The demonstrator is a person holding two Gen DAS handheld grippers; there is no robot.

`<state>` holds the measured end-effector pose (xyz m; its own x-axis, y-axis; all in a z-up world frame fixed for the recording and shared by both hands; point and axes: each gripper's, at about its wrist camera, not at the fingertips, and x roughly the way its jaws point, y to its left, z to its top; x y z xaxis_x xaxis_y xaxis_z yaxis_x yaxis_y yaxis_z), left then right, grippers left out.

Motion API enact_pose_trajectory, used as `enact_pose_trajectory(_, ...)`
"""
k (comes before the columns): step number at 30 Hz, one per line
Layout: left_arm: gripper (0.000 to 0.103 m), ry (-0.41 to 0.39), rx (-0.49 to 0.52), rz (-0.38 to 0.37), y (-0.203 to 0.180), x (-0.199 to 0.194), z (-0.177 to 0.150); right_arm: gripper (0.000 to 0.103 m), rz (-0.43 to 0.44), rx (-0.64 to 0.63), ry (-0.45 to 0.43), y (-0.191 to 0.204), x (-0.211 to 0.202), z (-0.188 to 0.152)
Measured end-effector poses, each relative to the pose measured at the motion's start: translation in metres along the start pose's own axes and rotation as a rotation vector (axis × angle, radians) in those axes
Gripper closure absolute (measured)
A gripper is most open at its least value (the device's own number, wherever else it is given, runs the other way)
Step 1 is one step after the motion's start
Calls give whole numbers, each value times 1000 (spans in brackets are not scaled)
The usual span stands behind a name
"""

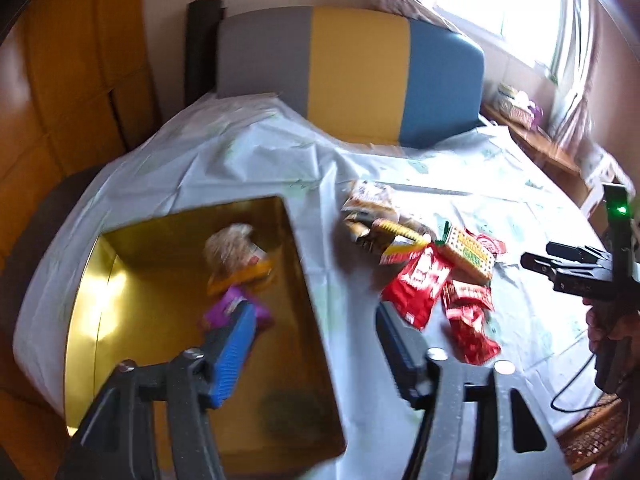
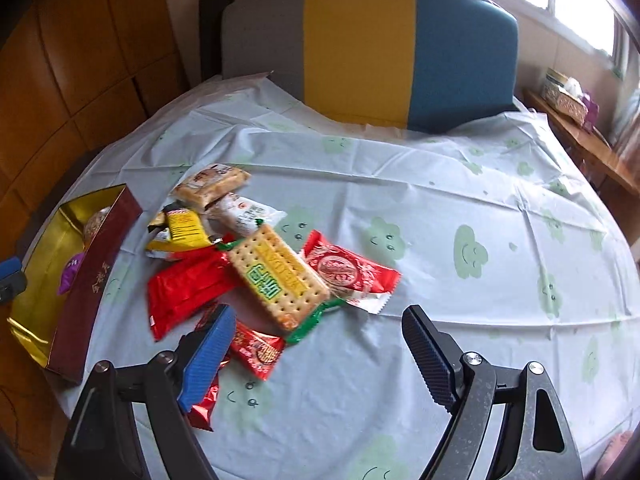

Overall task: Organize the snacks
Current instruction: 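Grasp the square printed cake bag with the left tool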

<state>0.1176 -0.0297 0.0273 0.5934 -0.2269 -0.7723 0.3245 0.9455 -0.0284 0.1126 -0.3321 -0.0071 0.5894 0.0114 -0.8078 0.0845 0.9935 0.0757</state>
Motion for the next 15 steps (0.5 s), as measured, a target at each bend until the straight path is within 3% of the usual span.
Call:
enact_pose_trajectory(8,24,61,147,-43,-46,67,57,16,70,214,29,-32,7,6)
enact_pose_trajectory(15,21,147,147,-82,-63,131,96,15,117,300,54,-41,6,7)
